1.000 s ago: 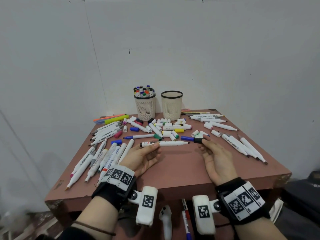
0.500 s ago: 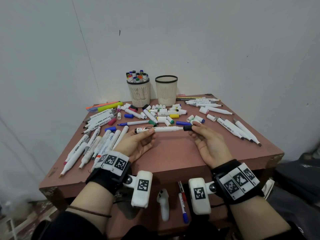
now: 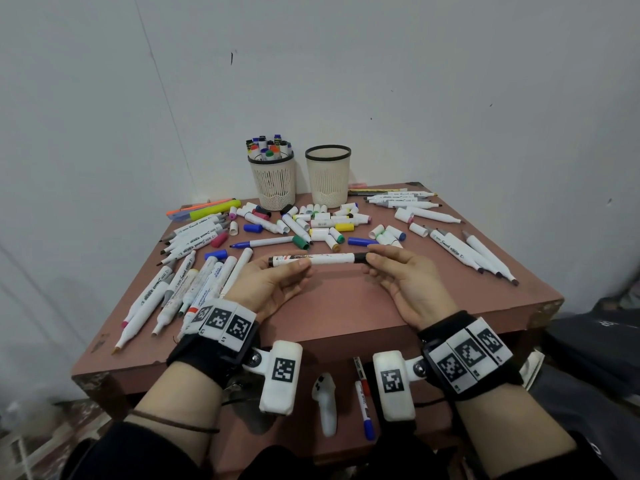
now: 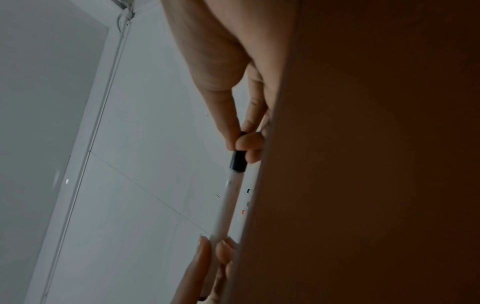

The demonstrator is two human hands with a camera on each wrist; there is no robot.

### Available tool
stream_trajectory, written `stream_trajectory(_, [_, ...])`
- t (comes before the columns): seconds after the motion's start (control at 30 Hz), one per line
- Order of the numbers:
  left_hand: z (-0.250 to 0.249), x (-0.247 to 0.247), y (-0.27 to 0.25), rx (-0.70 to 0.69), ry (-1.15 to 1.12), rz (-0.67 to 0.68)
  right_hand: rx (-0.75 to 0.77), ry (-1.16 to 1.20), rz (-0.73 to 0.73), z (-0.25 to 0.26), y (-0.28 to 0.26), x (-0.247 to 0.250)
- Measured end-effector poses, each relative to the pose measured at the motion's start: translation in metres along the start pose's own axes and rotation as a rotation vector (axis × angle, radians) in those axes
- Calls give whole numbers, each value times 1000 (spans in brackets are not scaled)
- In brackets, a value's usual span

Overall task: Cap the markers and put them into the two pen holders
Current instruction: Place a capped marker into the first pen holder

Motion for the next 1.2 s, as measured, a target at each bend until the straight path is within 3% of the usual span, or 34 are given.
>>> stream_trajectory(0.4, [1,-2,-1,25,104,-71,42,-286,-46,-3,-1,-3])
stream_trajectory(0.73, [0,-6,-3,14,150,-127,56,-337,-15,-2,-4,-5])
stream_trajectory(0.97, [0,-5,-7,-29,142,-90,83,-337,-6,-2,-5,-6])
stream_trajectory(1.2, [0,-17,-20,-89,310,-43,92,-311,-31,-2,-5,-3])
Point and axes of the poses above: each hand's wrist, its own y-axis towards the middle knuckle, its own x-axis out of the back of the hand, z = x × y, the point moved 3 cm from there along y, towards the middle knuckle, and after that the axes turned 12 degrees about z, right-handed, at the moved point
